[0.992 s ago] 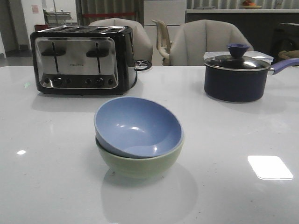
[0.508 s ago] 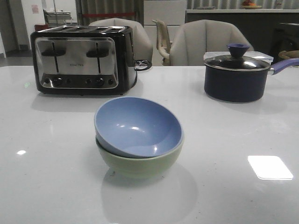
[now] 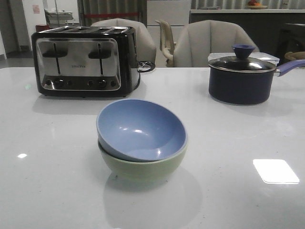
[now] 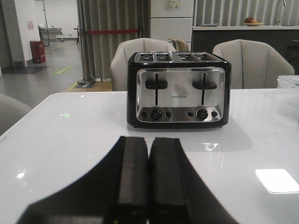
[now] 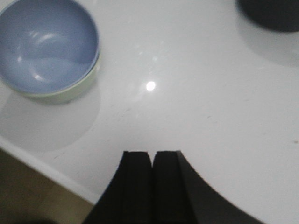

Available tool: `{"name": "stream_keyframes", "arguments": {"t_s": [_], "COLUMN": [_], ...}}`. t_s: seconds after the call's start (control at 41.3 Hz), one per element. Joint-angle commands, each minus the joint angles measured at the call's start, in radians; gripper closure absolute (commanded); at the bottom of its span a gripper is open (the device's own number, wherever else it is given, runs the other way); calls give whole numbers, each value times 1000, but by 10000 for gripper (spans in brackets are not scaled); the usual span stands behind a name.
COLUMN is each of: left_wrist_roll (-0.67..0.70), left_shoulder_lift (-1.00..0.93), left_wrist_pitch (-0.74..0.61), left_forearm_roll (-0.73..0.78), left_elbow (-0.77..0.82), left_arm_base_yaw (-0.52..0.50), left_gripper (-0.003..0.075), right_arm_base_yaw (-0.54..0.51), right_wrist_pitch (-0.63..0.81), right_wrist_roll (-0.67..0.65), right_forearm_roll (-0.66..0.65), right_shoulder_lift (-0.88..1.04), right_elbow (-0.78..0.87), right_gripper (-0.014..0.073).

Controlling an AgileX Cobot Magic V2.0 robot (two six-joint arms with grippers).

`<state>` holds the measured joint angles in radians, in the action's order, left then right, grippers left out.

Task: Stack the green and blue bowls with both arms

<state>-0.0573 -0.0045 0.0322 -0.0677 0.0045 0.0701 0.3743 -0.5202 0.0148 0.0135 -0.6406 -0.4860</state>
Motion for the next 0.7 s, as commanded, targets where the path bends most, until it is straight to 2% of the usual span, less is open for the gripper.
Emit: {"name": "stream_keyframes", "arguments": {"t_s": [0.0,0.121,0.339,0.678], "left_wrist_roll": [4,4,4,4], "left_shoulder_lift": [-20,-20,-20,-20], "left_wrist_pitch": [-89,-87,-84,-84], "left_forearm_roll": [-10,-10,-10,-10], "left_elbow": [21,21,21,21], "left_arm_base_yaw": [9,9,1,1], "left_gripper": [618,618,618,618], "right_arm_base_yaw": [-102,-214,-334,-349], "right_wrist_pitch": [196,319,409,530], "right_wrist_roll": [9,9,8,7], "right_forearm_roll": [-13,-13,-13,7], "right_shoulder_lift": [146,323,565,672], "right_elbow": [78,212,392,513], "right_gripper": [559,559,559,559]}}
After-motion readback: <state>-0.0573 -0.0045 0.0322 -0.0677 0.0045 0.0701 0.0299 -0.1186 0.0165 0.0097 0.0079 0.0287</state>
